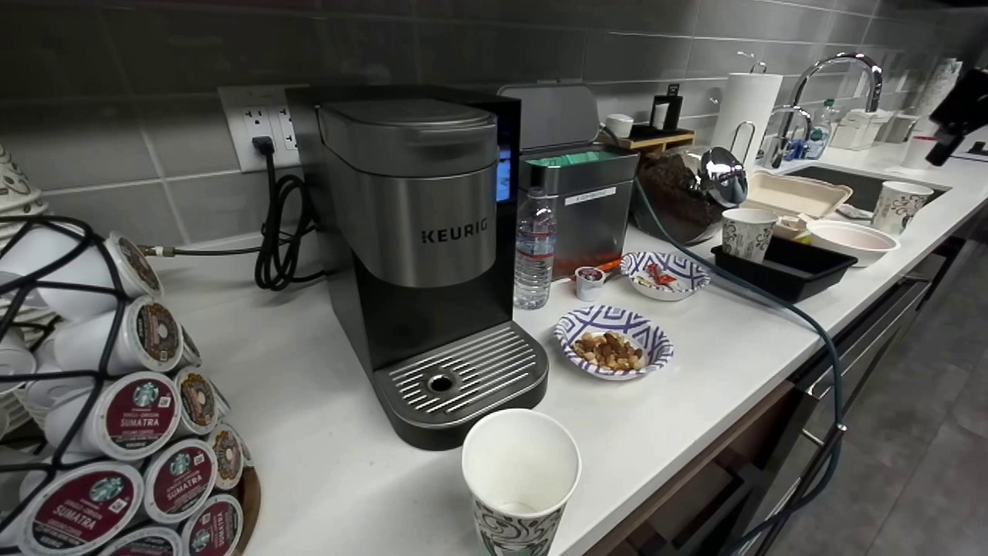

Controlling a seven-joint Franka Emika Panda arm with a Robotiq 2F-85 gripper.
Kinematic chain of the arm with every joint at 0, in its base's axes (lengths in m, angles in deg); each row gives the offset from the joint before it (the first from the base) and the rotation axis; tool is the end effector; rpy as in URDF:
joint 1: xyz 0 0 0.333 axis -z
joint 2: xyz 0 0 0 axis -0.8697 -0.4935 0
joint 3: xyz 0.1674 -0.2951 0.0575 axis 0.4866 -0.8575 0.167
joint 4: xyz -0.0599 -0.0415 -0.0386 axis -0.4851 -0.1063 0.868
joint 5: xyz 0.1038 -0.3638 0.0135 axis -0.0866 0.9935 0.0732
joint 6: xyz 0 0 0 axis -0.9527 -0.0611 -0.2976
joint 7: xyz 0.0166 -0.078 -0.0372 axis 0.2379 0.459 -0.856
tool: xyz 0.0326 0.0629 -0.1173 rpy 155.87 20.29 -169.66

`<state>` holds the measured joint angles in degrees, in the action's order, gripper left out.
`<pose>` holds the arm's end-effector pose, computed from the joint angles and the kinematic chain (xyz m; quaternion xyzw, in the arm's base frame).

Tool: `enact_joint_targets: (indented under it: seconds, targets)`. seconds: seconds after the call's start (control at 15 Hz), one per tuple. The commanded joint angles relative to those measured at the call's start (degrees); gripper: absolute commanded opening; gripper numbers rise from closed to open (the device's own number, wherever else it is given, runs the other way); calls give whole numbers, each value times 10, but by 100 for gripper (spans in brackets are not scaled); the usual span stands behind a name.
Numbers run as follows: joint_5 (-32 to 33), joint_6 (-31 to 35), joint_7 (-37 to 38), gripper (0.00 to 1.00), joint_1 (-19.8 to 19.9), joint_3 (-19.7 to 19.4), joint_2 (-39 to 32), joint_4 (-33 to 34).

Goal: Pick up the cup from the black bowl and put it on the counter

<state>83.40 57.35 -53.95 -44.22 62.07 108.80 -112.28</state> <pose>0.3831 -0.1145 0.5005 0.9255 -0.3575 0.1214 0.0303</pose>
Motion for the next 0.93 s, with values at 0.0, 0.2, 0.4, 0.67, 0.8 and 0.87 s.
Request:
enact_joint_targets:
  seconds: [0.0,0.2,0.4,0.67,0.8,0.87]
  targets:
    - [25,88,50,100,7,14,-138,73]
    - [43,112,69,100,-5,3,-243,141]
    - [55,97,80,100,-26,-20,-342,227]
    - [30,83,66,100,-60,-57,-433,325]
    - [16,67,56,100,-73,-70,-461,358]
    - [5,56,47,99,-76,-72,-467,365]
